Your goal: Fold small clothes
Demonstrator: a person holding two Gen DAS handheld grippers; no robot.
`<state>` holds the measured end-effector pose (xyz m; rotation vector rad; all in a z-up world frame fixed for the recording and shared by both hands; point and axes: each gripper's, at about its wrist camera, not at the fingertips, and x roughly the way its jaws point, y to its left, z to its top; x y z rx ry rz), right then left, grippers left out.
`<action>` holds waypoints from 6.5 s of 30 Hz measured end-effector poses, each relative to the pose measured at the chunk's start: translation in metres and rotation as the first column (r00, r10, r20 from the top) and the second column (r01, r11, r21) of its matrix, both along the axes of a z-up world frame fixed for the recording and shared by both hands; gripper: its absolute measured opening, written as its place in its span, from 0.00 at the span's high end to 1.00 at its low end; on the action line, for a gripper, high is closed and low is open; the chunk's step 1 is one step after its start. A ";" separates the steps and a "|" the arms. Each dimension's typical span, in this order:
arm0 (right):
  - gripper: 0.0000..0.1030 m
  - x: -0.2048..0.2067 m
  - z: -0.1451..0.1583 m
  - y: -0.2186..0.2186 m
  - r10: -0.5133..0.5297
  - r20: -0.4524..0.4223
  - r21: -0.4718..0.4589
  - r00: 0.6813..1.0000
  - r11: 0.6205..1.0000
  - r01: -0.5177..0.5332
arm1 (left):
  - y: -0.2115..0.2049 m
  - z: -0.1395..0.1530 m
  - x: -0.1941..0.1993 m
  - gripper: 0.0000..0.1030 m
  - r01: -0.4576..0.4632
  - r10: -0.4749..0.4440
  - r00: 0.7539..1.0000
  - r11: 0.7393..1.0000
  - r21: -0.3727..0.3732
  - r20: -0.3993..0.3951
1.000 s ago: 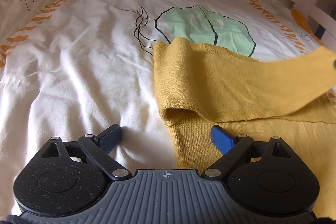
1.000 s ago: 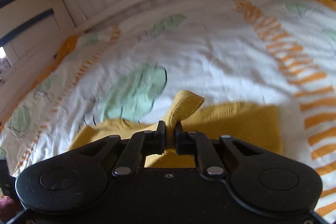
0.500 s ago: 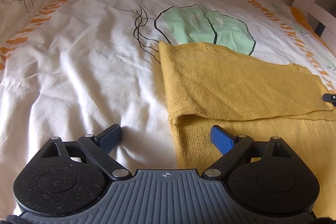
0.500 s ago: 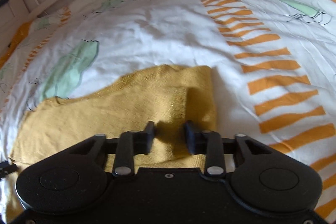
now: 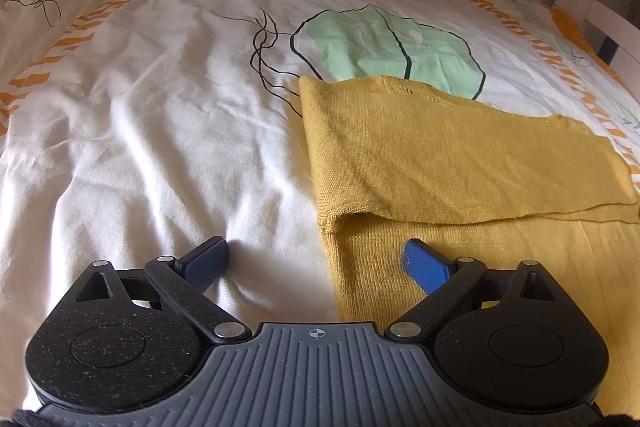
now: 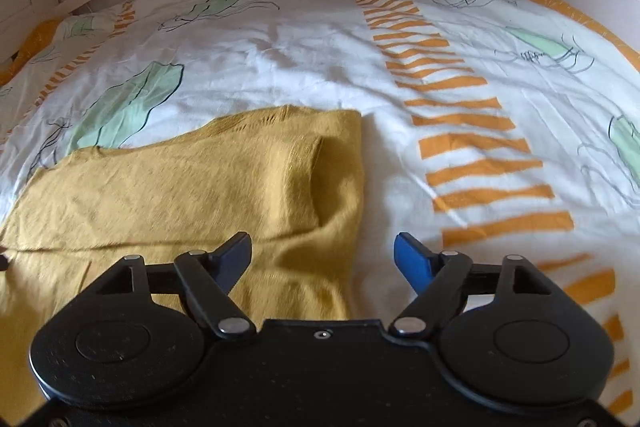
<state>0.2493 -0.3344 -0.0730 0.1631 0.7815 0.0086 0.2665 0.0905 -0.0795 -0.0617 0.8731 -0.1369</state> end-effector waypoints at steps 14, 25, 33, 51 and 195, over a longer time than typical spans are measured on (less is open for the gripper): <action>0.13 -0.064 0.011 0.007 0.030 0.022 0.052 0.999 0.998 -0.031 | -0.001 -0.001 -0.017 0.07 0.000 0.000 1.000 1.000 0.005 0.004; 0.12 0.029 0.024 0.010 0.096 0.121 0.103 0.988 0.989 -0.108 | -0.006 -0.004 -0.013 0.01 0.008 -0.008 1.000 1.000 0.027 -0.001; 0.12 0.063 0.009 0.012 0.069 0.079 0.156 0.994 0.984 -0.081 | -0.008 -0.003 -0.011 0.01 0.005 -0.004 1.000 0.999 0.034 -0.016; 0.05 0.047 -0.010 0.001 -0.025 0.036 0.131 0.999 0.991 0.021 | -0.010 -0.002 -0.010 0.01 -0.010 0.011 1.000 0.999 0.042 -0.019; 0.80 0.067 -0.014 -0.075 -0.111 0.037 0.574 0.993 0.816 0.070 | 0.018 0.039 0.061 0.92 -0.168 0.205 0.976 0.920 -0.354 0.071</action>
